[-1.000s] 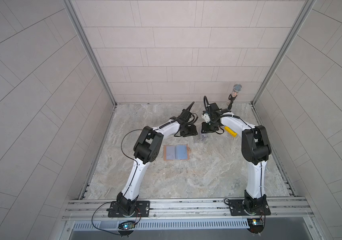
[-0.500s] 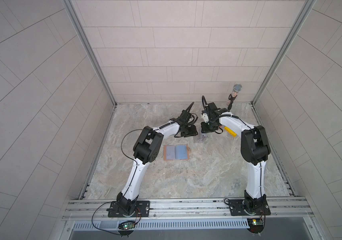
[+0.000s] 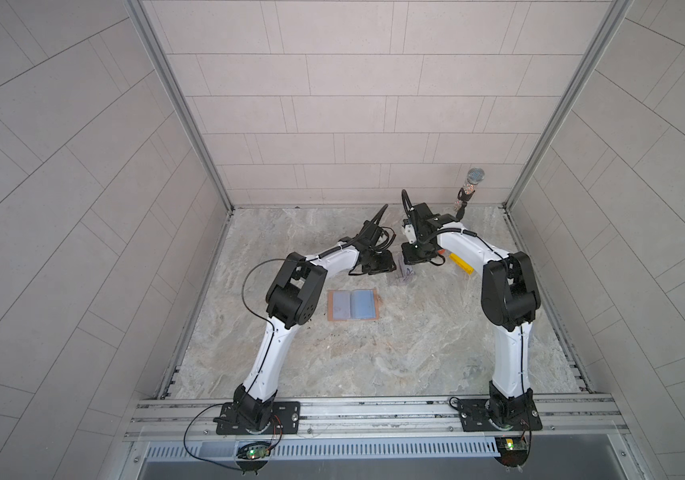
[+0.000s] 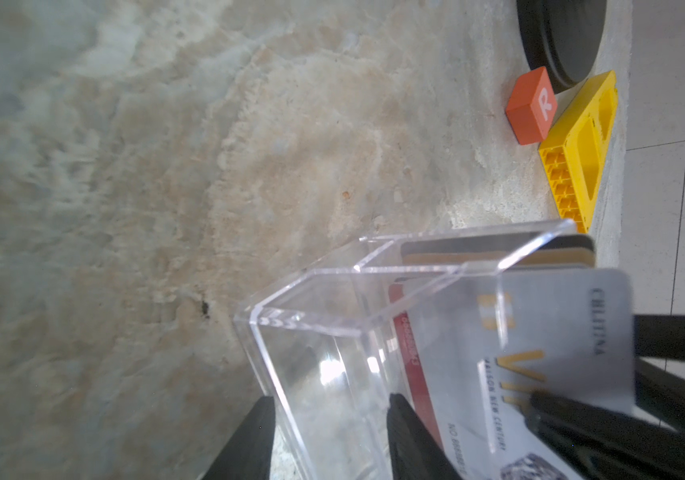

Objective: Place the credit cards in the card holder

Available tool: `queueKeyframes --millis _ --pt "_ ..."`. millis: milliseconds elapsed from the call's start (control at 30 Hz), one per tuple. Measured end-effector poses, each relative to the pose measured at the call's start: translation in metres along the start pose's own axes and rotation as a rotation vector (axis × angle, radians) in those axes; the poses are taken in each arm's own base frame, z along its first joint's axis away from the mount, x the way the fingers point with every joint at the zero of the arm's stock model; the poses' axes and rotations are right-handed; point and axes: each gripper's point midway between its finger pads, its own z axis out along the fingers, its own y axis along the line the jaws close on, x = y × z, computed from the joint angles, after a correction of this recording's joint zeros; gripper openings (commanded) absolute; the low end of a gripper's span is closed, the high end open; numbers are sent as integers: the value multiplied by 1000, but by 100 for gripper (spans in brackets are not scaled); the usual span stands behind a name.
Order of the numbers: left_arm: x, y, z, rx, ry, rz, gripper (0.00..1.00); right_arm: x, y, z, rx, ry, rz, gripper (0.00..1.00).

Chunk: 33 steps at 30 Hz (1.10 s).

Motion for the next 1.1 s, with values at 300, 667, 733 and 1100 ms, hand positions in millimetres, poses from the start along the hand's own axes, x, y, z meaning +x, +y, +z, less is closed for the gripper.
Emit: queueKeyframes --millis 300,667,733,1100 --pt "0 1 0 1 1 -1 47 1 -1 -1 22 4 -9 36" --pt "0 1 0 3 0 -1 47 0 2 -6 60 6 -30 36" --pt "0 1 0 4 0 -2 47 0 3 -7 61 5 -35 35" --pt "1 1 -1 5 0 -3 47 2 10 -8 58 11 -51 35"
